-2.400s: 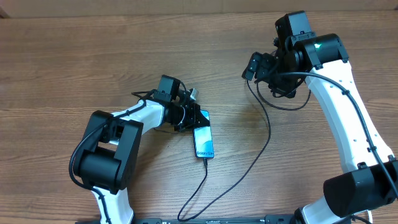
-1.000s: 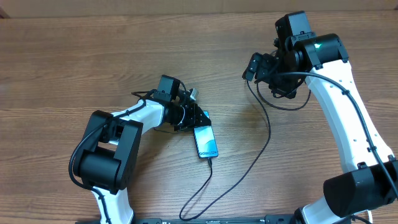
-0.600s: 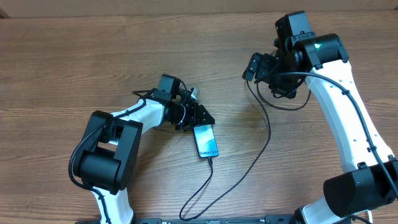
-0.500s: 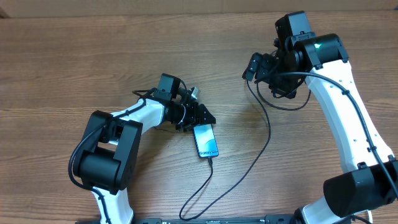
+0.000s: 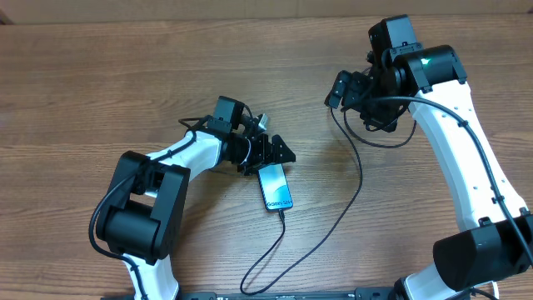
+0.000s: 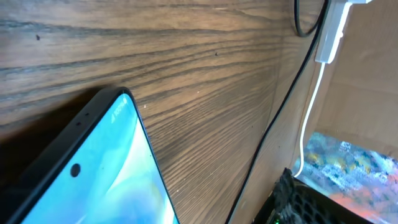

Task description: Plug charger to phone and switch on socket

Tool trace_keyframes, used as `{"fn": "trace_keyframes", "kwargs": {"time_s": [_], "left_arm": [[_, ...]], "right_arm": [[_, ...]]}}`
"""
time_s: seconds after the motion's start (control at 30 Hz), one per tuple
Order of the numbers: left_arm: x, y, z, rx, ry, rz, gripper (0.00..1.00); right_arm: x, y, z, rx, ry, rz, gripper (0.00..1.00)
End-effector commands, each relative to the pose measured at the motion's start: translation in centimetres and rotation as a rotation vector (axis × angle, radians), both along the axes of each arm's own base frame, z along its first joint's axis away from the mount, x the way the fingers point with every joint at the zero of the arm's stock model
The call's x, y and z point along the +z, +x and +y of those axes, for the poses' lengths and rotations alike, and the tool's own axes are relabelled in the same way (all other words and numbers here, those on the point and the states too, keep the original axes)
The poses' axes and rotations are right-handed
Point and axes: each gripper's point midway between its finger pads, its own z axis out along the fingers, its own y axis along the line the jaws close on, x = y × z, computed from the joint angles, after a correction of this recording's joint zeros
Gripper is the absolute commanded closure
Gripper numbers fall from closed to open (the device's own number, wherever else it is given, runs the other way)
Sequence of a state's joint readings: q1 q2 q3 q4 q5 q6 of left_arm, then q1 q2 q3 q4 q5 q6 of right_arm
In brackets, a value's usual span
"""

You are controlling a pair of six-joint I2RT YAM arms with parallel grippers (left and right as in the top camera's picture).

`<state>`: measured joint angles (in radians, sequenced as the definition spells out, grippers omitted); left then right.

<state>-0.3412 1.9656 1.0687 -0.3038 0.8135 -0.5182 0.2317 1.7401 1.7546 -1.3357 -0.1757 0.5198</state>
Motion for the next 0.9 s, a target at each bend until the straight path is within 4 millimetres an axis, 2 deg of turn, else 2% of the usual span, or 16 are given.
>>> {"fn": "trace_keyframes", "kwargs": {"time_s": [0.0, 0.3, 0.87], "left_arm": [[-4.3, -0.4, 2.9, 0.072, 0.209, 0.038, 0.11], [-4.6, -0.4, 3.2, 0.079, 0.233, 0.043, 0.00], [-6.0, -0.8, 5.4, 0.191, 0.373, 0.124, 0.01]], "right_arm": [[1.0, 0.1, 0.0, 0.006, -0.004, -0.034, 0.07], [1.0, 0.1, 0.0, 0.006, -0.004, -0.034, 0.07], [1.0, 0.1, 0.0, 0.006, -0.003, -0.038, 0.07]]}}
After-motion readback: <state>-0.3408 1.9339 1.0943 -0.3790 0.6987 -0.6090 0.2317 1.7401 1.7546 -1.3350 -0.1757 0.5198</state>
